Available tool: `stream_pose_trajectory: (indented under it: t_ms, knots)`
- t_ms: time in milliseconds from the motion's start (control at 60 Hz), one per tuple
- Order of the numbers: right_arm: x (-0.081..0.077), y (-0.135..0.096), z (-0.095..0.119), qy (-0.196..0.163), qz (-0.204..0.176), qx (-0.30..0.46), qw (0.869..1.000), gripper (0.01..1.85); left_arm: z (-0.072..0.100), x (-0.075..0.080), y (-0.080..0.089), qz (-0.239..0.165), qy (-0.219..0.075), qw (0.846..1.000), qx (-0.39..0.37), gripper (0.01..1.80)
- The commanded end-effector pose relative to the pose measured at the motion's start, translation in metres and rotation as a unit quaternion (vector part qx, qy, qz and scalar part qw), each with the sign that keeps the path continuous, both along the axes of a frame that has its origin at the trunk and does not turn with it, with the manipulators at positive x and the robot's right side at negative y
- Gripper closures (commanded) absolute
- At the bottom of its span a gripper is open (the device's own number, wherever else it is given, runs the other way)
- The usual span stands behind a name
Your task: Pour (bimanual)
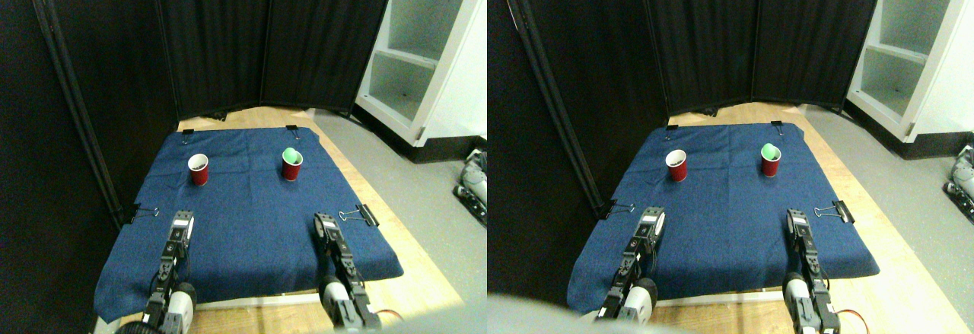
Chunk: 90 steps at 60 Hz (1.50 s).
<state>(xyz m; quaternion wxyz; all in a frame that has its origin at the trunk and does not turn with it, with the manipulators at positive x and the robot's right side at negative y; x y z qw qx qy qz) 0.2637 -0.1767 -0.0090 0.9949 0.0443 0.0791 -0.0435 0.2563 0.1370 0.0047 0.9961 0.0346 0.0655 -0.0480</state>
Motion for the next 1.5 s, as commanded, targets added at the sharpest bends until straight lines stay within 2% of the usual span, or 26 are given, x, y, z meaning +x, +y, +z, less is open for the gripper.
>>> stream_pose_trajectory:
  t_ms: [17, 100, 250, 417, 467, 517, 617, 650, 817, 950, 983, 1167, 1300, 1317, 1433, 1500]
  knots:
    - [0.001, 0.001, 0.004, -0.015, 0.003, -0.006, 1.000, 1.25, 0.004, 0.001, -0.001, -0.006, -0.014, 1.000, -0.001, 1.48]
    - [0.001, 0.001, 0.005, -0.008, -0.008, -0.008, 1.000, 1.25, 0.003, 0.002, -0.002, -0.016, -0.011, 1.000, 0.000, 1.48]
    - [0.003, 0.001, 0.004, -0.018, 0.008, -0.009, 1.000, 1.26, 0.003, 0.004, -0.001, -0.018, -0.012, 1.000, -0.006, 1.48]
    - [0.003, 0.003, 0.005, -0.024, 0.006, -0.006, 1.000, 1.27, 0.001, 0.005, 0.000, -0.023, -0.021, 1.000, -0.002, 1.48]
    - [0.004, 0.003, 0.004, -0.035, 0.008, -0.005, 0.999, 1.28, 0.001, 0.005, 0.001, -0.022, -0.025, 0.999, -0.002, 1.33]
    - [0.006, 0.003, 0.004, -0.057, 0.015, 0.008, 0.998, 1.32, 0.001, 0.007, 0.001, -0.029, -0.038, 0.999, -0.010, 1.28]
    - [0.009, 0.003, 0.008, -0.080, 0.024, 0.012, 0.996, 1.35, 0.005, 0.009, 0.001, -0.029, -0.061, 0.997, -0.021, 1.19]
    - [0.011, 0.004, 0.011, -0.106, 0.030, 0.004, 0.994, 1.36, 0.009, 0.012, 0.003, -0.027, -0.067, 0.997, -0.033, 1.19]
    - [0.022, 0.009, 0.025, -0.124, 0.030, 0.016, 0.992, 1.38, 0.020, 0.022, 0.005, -0.038, -0.078, 0.994, -0.068, 1.32]
    - [0.030, 0.010, 0.032, -0.132, 0.020, 0.041, 0.990, 1.35, 0.027, 0.030, 0.004, -0.035, -0.090, 0.991, -0.096, 1.32]
    - [0.031, 0.011, 0.034, -0.133, 0.009, 0.054, 0.990, 1.36, 0.029, 0.031, 0.004, -0.027, -0.092, 0.990, -0.102, 1.31]
    - [0.044, 0.009, 0.036, -0.151, 0.013, 0.113, 0.982, 1.33, 0.032, 0.037, 0.002, 0.016, -0.090, 0.985, -0.145, 1.29]
    - [0.053, 0.010, 0.037, -0.148, -0.012, 0.170, 0.974, 1.27, 0.031, 0.045, 0.004, 0.046, -0.086, 0.973, -0.211, 1.29]
    - [0.056, 0.011, 0.037, -0.147, -0.013, 0.188, 0.971, 1.26, 0.031, 0.048, 0.003, 0.058, -0.084, 0.969, -0.224, 1.27]
    - [0.062, 0.013, 0.038, -0.144, -0.044, 0.239, 0.959, 1.20, 0.031, 0.054, 0.001, 0.072, -0.077, 0.962, -0.252, 1.21]
    - [0.066, 0.014, 0.039, -0.145, -0.047, 0.290, 0.945, 1.20, 0.031, 0.059, 0.000, 0.093, -0.074, 0.950, -0.288, 1.17]
